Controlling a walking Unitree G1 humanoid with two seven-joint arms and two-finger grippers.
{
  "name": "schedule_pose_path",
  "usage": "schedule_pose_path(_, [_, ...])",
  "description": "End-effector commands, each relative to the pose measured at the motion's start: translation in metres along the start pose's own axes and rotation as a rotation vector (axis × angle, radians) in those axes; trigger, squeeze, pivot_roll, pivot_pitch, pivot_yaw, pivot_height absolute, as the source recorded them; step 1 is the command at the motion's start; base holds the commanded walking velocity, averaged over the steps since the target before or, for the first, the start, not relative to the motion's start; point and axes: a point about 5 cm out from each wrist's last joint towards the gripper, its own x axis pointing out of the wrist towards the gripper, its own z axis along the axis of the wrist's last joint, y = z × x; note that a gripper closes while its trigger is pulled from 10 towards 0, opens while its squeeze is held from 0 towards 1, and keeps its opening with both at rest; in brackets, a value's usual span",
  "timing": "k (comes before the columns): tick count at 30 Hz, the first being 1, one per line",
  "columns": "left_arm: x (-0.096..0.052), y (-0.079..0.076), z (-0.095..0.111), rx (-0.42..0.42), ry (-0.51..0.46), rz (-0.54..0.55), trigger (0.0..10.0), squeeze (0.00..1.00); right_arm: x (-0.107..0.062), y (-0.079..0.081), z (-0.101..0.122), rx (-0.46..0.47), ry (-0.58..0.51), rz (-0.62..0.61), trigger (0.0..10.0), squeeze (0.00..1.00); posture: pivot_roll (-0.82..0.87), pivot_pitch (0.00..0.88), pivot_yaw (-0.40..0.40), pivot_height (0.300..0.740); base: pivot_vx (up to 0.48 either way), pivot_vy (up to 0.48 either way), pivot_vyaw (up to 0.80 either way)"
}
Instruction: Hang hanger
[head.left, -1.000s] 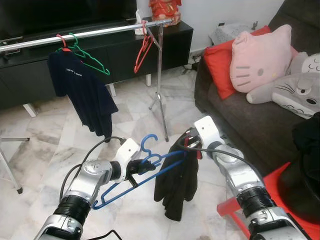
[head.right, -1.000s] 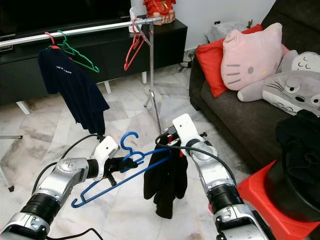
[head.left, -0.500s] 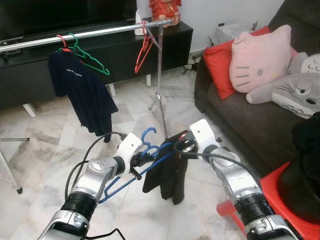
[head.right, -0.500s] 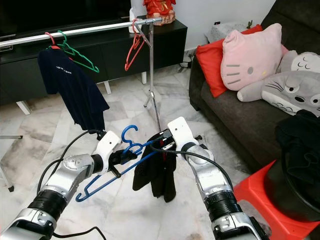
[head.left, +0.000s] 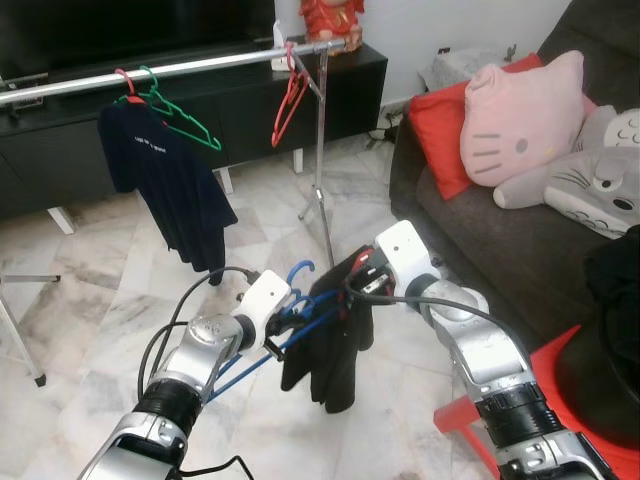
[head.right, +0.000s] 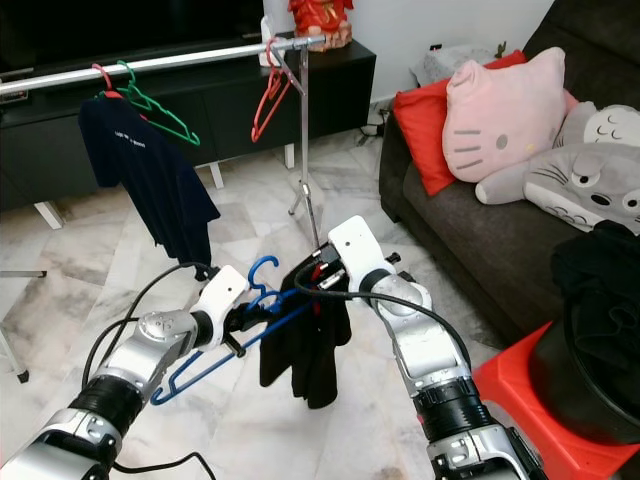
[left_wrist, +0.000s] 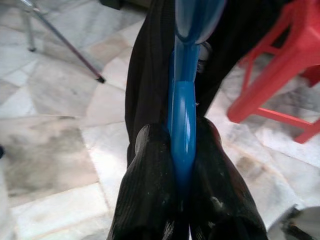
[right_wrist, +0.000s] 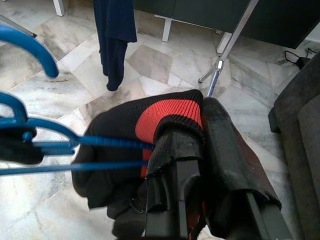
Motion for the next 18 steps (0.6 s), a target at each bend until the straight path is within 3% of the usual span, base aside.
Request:
schedule_pose_path(1, [0.0,0.005,0.003,0.028,0.003,0.038,10.0,0.0,-0.002,0.001,0.008,-0.011,-0.03,0.005,10.0,0.0,-0.07,0.048,-0.004,0.74,0.0,0.0,0.0])
schedule_pose_path(7, [0.0,0.002,0.007,-0.007,-0.04,-0.018,10.0,0.0,-0.005,0.003,0.008,-0.012,-0.023,0.021,10.0,0.0,-0.07,0.047,-0.005,0.74,0.0,0.0,0.0])
schedule_pose_path(8, [-0.001,-0.001,0.007,-0.029,-0.059,-0.068,10.0,0.0,-0.007,0.003,0.014,-0.003,-0.047,0.031,10.0,0.0,-0.07,0.046,-0.005,0.74,0.0,0.0,0.0])
schedule_pose_path(11, [-0.004,-0.008,0.008,-0.058,-0.079,-0.162,10.0,0.0,-0.008,0.003,0.019,-0.035,-0.07,0.046,10.0,0.0,-0.07,0.046,-0.005,0.74,0.0,0.0,0.0])
schedule_pose_path(18, [-0.009,-0.012,0.008,-0.084,-0.095,-0.248,10.0,0.0,-0.007,-0.004,0.02,-0.088,-0.075,0.033,10.0,0.0,-0.07,0.043,-0.005,0.74,0.0,0.0,0.0])
